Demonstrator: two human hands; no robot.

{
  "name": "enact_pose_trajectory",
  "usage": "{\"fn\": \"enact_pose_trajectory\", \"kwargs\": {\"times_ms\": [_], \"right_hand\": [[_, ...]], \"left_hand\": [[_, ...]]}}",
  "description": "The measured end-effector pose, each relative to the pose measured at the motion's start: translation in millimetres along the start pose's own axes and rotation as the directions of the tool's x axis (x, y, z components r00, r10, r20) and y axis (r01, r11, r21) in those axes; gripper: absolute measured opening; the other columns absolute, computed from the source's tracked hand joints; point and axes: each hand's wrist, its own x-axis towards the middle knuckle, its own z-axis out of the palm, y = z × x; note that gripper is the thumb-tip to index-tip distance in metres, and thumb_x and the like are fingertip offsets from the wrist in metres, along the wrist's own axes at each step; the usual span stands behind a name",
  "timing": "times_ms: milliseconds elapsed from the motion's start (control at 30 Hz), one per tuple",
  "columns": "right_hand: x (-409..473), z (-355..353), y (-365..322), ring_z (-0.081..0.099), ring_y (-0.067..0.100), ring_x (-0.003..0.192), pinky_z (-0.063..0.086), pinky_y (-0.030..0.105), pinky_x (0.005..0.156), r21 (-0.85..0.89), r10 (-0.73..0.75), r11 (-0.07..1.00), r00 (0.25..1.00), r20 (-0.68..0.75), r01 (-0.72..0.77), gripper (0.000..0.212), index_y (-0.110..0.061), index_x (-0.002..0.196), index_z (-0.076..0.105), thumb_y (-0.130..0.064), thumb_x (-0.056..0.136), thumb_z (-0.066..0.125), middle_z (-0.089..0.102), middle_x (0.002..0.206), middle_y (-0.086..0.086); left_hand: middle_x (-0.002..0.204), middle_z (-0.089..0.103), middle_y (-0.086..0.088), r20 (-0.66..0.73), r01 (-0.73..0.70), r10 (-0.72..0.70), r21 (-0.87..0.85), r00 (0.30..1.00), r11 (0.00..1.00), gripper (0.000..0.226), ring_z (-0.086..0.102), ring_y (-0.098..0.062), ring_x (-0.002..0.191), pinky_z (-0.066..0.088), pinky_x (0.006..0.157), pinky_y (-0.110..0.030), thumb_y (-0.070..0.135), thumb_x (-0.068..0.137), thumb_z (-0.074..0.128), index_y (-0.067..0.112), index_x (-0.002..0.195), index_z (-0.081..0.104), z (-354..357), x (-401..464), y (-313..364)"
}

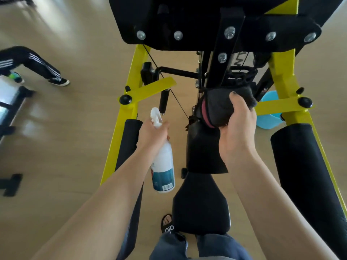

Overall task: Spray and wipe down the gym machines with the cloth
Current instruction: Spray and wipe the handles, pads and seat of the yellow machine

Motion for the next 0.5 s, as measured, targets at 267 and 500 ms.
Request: {"fn": "enact_pose_trajectory", "kwargs": {"times_ms": [267, 500], "right_hand": [[37, -6, -5, 0.063, 0.013, 0.119, 0.051, 0.041, 0.107, -0.059, 0.001, 0.998, 1.0, 0.026, 0.001, 0.037, -0.029, 0.133, 0.056, -0.016, 0.099, 0.06, 0.066, 0.127, -0.006], [45, 1, -7, 0.06, 0.017, 0.123, 0.053, 0.038, 0.101, 0.036, 0.144, 0.988, 0.986, 0.085, -0.147, 0.038, -0.028, 0.134, 0.053, -0.02, 0.099, 0.061, 0.062, 0.131, -0.003]], "left_hand": [[0.095, 0.067, -0.002, -0.061, -0.013, 0.021, 0.119, 0.998, 0.993, 0.033, 0.068, -0.024, 0.092, 0.059, 0.087, -0.047, 0.044, 0.092, 0.063, 0.022, 0.115, 0.058, 22, 32, 19], [0.081, 0.071, -0.001, -0.107, 0.022, -0.016, 0.057, 0.994, 0.998, 0.014, 0.072, -0.021, 0.084, 0.061, 0.087, -0.048, 0.04, 0.092, 0.061, 0.03, 0.09, 0.052, 21, 33, 17]]}}
